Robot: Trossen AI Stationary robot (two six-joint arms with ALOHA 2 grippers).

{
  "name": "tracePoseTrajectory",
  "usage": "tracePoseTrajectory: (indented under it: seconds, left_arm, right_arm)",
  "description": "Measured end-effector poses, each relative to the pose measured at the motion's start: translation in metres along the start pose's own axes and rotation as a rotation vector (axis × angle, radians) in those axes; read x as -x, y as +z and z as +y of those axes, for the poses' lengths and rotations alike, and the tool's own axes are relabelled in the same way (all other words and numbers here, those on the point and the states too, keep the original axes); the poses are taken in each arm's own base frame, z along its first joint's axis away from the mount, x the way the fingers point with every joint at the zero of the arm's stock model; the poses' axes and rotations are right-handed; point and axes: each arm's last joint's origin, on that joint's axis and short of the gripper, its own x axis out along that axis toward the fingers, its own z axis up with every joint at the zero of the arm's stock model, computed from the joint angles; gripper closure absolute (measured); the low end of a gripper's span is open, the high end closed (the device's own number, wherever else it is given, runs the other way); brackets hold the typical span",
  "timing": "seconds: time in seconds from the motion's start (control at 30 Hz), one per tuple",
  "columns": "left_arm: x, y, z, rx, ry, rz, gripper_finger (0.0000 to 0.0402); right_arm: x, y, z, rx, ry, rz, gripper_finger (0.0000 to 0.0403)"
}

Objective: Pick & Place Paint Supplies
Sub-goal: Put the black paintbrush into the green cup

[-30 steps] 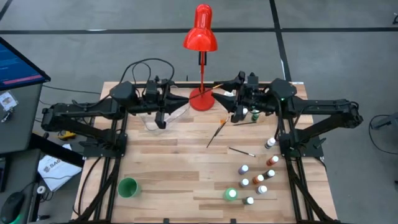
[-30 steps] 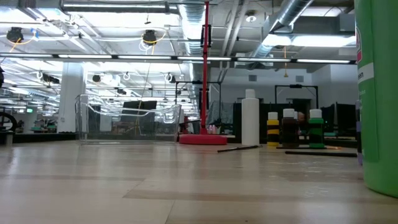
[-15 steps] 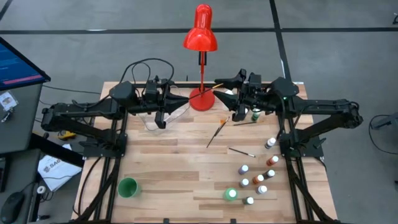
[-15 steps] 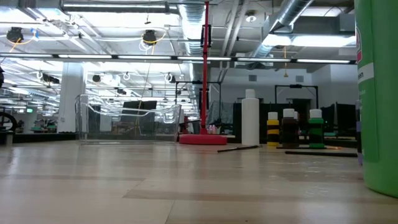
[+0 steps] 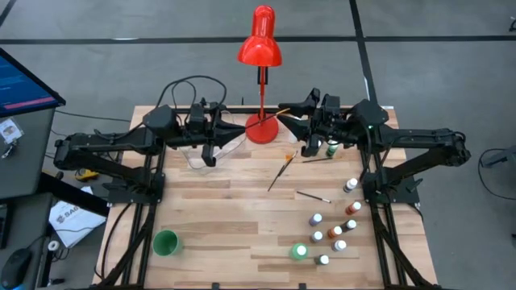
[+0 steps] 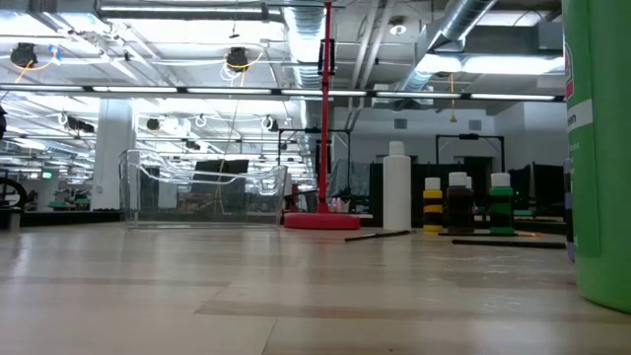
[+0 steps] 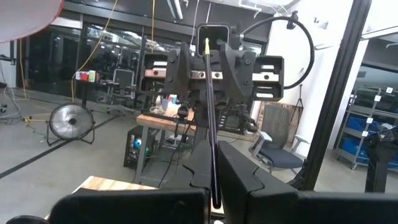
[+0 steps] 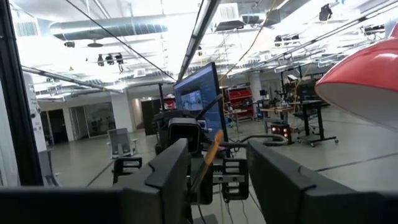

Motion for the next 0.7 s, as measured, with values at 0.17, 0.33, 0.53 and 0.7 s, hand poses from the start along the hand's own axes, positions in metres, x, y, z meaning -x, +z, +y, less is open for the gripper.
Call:
tracePoseTrajectory:
  seconds: [0.17, 0.33, 0.53, 0.7]
  left_arm:
    - [0.0, 0.0, 0.0, 0.0, 0.0, 0.0, 0.0401]
    - [0.0, -0.0001, 0.0, 0.0, -0.001, 0.001, 0.0401]
    - [0.0, -0.0005, -0.0001, 0.0, -0.006, 0.006, 0.0401]
    - [-0.0032, -0.0046, 0.0008, 0.017, -0.004, 0.023, 0.04]
  right_arm:
    - [0.0, -0.0002, 0.0001, 0.019, 0.001, 0.002, 0.029]
    - [-0.0002, -0.0007, -0.0006, 0.029, 0.025, 0.01, 0.0336]
    - [-0.0006, -0.0014, -0.0031, 0.033, 0.063, 0.024, 0.0394]
    - [-0.0004, -0.0014, -0.0032, 0.031, 0.062, 0.026, 0.0398]
